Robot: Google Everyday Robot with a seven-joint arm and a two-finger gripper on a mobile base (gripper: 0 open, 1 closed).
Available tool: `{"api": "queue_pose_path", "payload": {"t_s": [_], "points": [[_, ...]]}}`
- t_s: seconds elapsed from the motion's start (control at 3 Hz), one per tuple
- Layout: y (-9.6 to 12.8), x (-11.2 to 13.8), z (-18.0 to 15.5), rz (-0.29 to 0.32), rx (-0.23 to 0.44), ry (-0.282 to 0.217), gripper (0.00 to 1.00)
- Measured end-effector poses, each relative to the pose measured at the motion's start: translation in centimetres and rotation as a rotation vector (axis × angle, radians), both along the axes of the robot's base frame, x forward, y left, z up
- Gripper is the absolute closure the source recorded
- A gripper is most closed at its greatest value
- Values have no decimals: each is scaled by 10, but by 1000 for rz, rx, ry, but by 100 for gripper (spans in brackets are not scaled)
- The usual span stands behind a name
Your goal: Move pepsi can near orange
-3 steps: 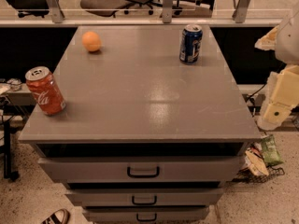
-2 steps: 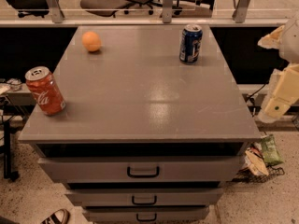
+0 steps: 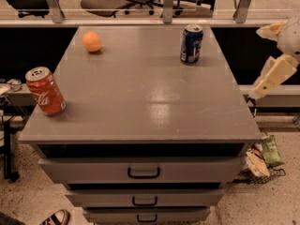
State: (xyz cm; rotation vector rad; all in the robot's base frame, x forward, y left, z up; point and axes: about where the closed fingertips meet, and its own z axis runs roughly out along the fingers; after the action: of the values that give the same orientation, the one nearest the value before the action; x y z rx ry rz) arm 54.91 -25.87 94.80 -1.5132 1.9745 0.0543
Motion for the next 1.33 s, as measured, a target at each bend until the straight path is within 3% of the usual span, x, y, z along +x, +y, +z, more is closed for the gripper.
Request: {"api": "queue_pose_path", "payload": {"t_s": [0.67, 1.0, 1.33], "points": [[-6, 83, -12, -5, 178, -140, 0], [2, 113, -21, -18, 300, -154, 0], [25, 135, -25, -25, 387, -171, 0]]}}
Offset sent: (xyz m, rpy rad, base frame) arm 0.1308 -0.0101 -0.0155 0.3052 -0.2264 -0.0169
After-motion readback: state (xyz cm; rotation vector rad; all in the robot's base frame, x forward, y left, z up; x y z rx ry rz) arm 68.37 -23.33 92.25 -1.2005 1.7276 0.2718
